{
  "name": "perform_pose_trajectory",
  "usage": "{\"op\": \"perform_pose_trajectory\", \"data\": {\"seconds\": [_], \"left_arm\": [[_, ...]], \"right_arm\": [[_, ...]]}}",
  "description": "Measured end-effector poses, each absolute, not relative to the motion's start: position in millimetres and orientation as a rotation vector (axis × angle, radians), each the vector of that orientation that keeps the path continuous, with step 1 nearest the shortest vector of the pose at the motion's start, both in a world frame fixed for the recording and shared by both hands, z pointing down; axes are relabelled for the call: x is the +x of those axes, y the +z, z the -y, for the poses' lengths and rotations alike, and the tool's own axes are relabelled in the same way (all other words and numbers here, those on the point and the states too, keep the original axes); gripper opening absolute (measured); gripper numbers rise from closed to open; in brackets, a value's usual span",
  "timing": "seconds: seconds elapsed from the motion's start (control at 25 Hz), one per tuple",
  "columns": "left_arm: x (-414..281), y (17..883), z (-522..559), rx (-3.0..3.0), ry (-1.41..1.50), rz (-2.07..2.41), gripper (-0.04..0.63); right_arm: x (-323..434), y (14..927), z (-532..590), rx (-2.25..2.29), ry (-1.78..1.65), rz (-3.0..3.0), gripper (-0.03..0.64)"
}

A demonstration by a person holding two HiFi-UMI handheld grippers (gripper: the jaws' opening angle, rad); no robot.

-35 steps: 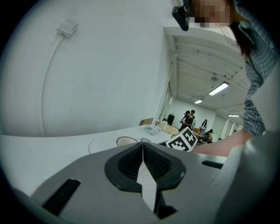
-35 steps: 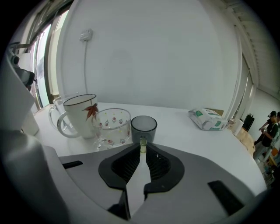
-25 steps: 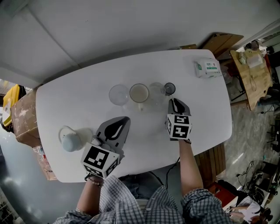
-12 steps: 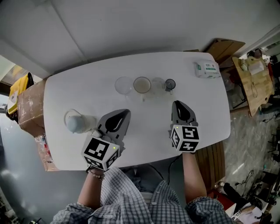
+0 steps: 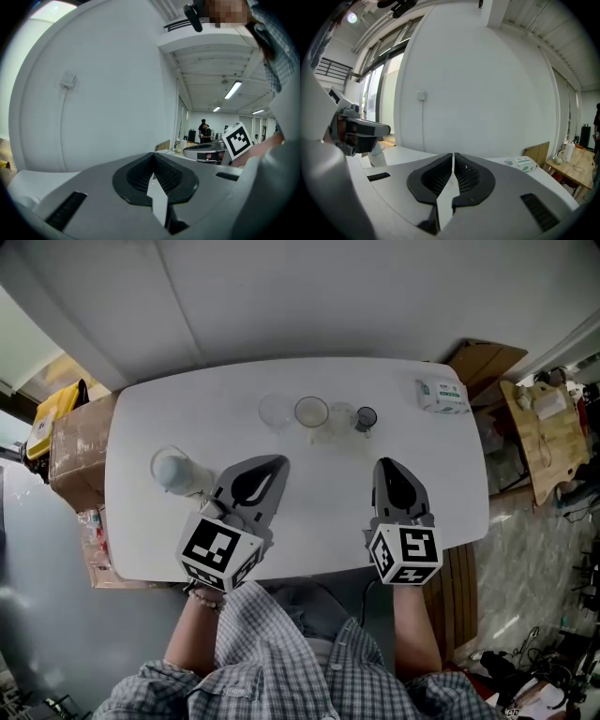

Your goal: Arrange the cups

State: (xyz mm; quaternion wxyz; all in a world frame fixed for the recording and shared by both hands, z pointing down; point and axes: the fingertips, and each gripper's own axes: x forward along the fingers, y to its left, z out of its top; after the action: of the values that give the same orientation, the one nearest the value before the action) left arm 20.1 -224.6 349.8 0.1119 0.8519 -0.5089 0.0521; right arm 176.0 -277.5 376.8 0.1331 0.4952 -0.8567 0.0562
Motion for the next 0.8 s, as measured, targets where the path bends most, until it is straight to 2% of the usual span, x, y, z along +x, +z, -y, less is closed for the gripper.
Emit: {"op": "perform_pose_trajectory", "data": {"seconds": [0.8], "left_arm": [[32.6, 315.5, 202.2, 2.537, 0.056, 1.59, 0.011]], "right_arm": [[166.6, 326.4, 244.1, 1.358, -0.014, 2.594, 0.029]]}}
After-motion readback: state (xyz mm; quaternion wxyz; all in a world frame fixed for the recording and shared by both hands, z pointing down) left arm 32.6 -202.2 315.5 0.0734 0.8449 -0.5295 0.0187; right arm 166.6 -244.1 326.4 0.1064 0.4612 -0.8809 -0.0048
